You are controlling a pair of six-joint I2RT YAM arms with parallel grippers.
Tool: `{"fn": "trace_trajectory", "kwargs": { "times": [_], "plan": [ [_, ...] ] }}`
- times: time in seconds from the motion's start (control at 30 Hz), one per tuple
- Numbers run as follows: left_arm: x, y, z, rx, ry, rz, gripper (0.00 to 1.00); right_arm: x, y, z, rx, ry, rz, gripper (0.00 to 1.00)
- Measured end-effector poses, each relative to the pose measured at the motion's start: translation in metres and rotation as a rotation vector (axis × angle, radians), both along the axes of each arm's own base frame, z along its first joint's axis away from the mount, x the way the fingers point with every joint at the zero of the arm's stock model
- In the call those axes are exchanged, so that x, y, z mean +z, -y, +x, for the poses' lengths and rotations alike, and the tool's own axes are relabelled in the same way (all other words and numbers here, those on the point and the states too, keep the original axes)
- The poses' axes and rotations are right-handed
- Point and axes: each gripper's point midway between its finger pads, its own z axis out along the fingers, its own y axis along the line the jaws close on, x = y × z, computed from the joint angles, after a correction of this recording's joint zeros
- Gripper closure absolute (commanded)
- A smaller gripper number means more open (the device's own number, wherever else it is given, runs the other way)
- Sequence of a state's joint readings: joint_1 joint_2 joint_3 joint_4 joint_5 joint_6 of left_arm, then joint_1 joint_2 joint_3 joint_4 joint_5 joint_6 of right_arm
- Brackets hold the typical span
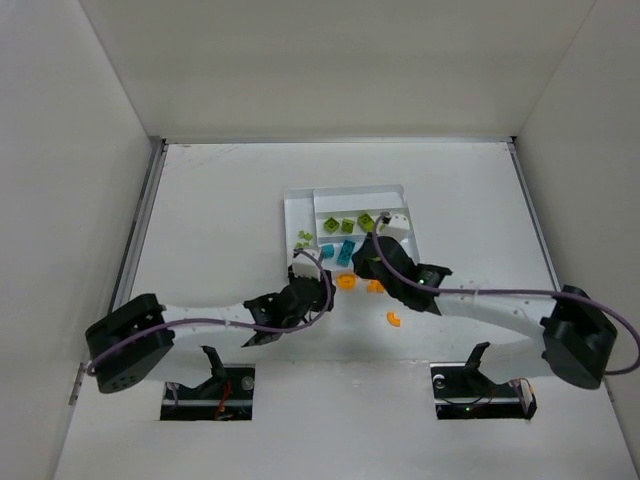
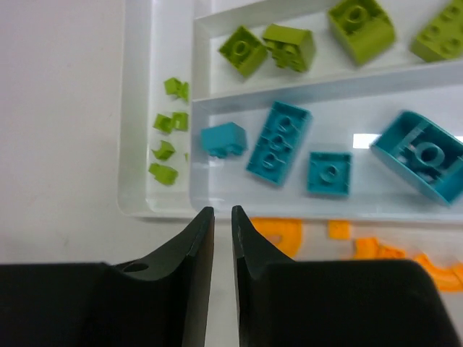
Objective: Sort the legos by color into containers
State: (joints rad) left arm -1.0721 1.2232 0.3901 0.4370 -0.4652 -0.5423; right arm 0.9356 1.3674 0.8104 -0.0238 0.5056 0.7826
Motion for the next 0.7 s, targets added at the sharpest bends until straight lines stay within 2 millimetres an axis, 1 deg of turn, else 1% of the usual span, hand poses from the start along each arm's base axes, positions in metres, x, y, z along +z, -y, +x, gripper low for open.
{"fn": "trace_trajectory", "kwargs": {
  "times": [0.07,0.13,0.23,0.3,0.4,0.57,0.7],
  "plan": [
    [-0.004,0.012,0.001,-0.012,-0.007,0.02,0.56,-0.007,0.02,-0.013,-0.03,-0.014,0.013,0.74],
    [-0.005,0.023,0.002,-0.015,-0.011,0.023,0.58,-0.016,0.036,-0.024,-0.055,-0.033,0.021,0.67],
    [-0.009,0.03,0.005,0.002,-0.026,0.019,0.59,-0.035,0.058,-0.039,-0.086,-0.072,0.003,0.64],
    [-0.011,0.034,0.008,0.022,-0.04,0.009,0.62,-0.048,0.068,-0.047,-0.104,-0.107,-0.021,0.62],
    [-0.015,0.04,0.013,0.056,-0.063,-0.004,0.65,-0.06,0.076,-0.058,-0.115,-0.151,-0.062,0.57],
    [-0.026,0.048,0.017,0.095,-0.103,-0.013,0.7,-0.075,0.079,-0.085,-0.086,-0.209,-0.13,0.48],
    [-0.038,0.046,0.019,0.121,-0.128,0.0,0.73,-0.084,0.083,-0.102,-0.071,-0.244,-0.169,0.44]
  ]
}}
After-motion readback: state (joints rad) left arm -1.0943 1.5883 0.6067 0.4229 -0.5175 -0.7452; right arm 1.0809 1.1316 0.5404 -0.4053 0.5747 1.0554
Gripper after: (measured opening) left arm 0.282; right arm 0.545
